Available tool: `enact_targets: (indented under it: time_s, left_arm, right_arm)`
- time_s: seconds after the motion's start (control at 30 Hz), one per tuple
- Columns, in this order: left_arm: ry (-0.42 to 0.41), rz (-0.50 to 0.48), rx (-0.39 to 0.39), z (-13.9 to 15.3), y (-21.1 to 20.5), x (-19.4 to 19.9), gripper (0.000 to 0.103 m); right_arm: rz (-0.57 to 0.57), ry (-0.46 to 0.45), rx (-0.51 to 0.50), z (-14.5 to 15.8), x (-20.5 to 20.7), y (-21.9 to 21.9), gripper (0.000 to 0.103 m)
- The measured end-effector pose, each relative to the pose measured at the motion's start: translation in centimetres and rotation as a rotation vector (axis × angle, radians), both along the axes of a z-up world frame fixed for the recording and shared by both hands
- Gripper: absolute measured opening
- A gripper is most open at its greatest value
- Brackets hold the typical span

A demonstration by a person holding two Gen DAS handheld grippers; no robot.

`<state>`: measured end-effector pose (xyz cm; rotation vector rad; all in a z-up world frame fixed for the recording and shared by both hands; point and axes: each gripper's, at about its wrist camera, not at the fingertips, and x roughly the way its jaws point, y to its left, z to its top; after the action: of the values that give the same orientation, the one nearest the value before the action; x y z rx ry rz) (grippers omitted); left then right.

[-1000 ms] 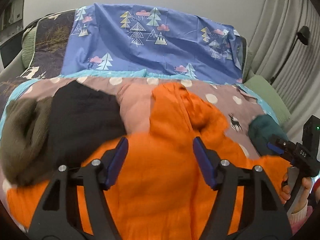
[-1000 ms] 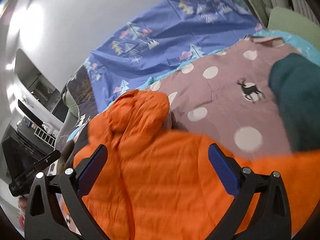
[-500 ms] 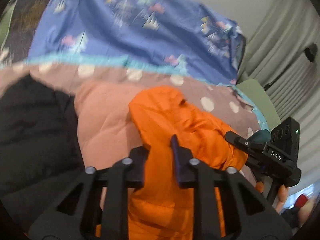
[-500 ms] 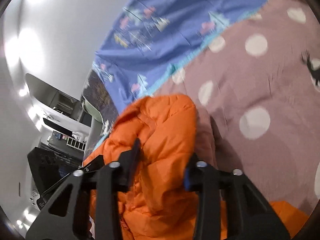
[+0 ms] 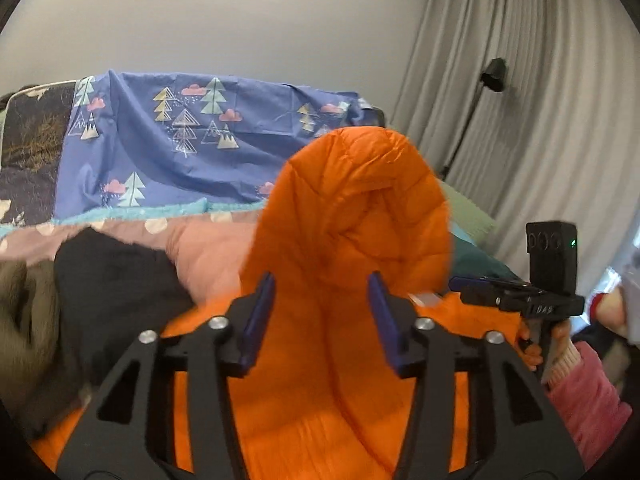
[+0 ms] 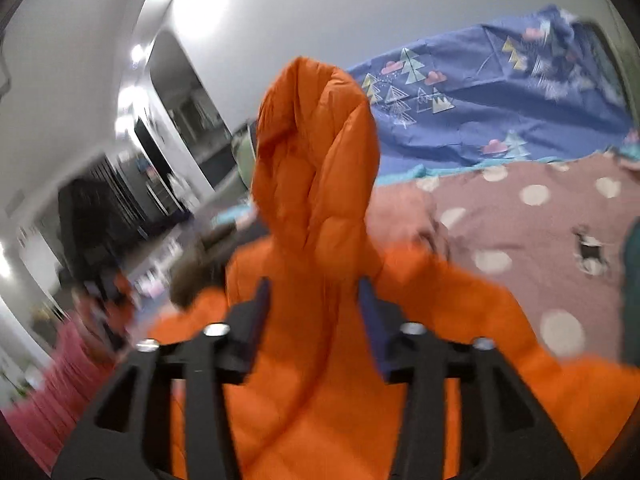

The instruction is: Fold large clothes

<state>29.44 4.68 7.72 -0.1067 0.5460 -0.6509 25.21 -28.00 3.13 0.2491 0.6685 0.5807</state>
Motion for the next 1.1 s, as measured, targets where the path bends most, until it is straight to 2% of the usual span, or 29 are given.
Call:
enact_targets:
  time_s: [0.1, 0.17, 0.27, 0.43, 0.5, 0.57, 0.63, 0.7, 0.77, 0.83, 0.9, 0.97, 1.0, 1.07, 1.1]
  left_arm:
    - [-0.007, -0.005, 0.027, -1.3, 0.8, -3.1, 0.052]
    - [-0.015, 0.023, 0.067, -2.0, 0.9, -3.9, 0.054]
    - [0.044, 0.062, 0.045, -3.1, 1.1, -2.7, 0.054]
    - [0.058, 0.083, 0.029, -3.8, 0.4, -2.2, 0.054]
    - [0.072, 0.073, 0.025, -4.6, -0.7, -2.0, 0.054]
    - [0.108, 0.050, 0.028, -6.2, -2.4, -1.0, 0.054]
    - [0.142, 0.033, 0.065, -8.7, -4.9, 0.1, 0.053]
    - [0.166, 0.038, 0.146, -11.8, -7.2, 1.7, 0.049]
    - [0.203, 0.071, 0.231, -14.4, -8.5, 3.2, 0.045]
    - [0.260, 0.114, 0.287, -17.3, -8.7, 4.8, 0.043]
    - [0.303, 0.116, 0.269, -18.7, -8.0, 5.3, 0.042]
    - [0.296, 0.109, 0.235, -18.1, -6.7, 4.2, 0.040]
    - [0.290, 0.107, 0.227, -17.7, -6.2, 3.6, 0.042]
    - [0.269, 0.114, 0.182, -16.1, -3.7, 1.1, 0.068]
    - [0.242, 0.137, 0.153, -15.2, -1.7, -0.8, 0.073]
  right_arm:
    - [0.005, -0.018, -0.109, -1.4, -4.0, 0.2, 0.058]
    - [-0.021, -0.009, -0.139, -2.3, -4.6, -0.1, 0.058]
    - [-0.075, 0.044, -0.082, -3.2, -3.5, -1.2, 0.058]
    - [-0.219, 0.023, 0.018, -2.5, -2.6, -3.3, 0.058]
    - [-0.245, 0.042, 0.029, -3.5, -1.4, -2.5, 0.058]
    - [-0.222, 0.098, 0.042, -5.5, 0.3, 0.0, 0.058]
    - [-0.200, 0.146, 0.035, -7.2, 1.7, 2.8, 0.054]
    - [-0.185, 0.218, 0.010, -9.8, 3.1, 5.8, 0.052]
    - [-0.210, 0.301, -0.073, -13.0, 4.7, 8.0, 0.052]
    - [-0.229, 0.322, -0.143, -14.8, 5.0, 9.0, 0.052]
    - [-0.218, 0.292, -0.197, -14.6, 4.5, 9.6, 0.052]
    - [-0.211, 0.290, -0.239, -13.6, 3.8, 9.8, 0.052]
    - [-0.212, 0.279, -0.257, -12.7, 3.1, 9.8, 0.052]
    - [-0.211, 0.239, -0.261, -11.1, 1.9, 9.9, 0.052]
    - [-0.208, 0.207, -0.260, -10.0, 1.2, 10.0, 0.053]
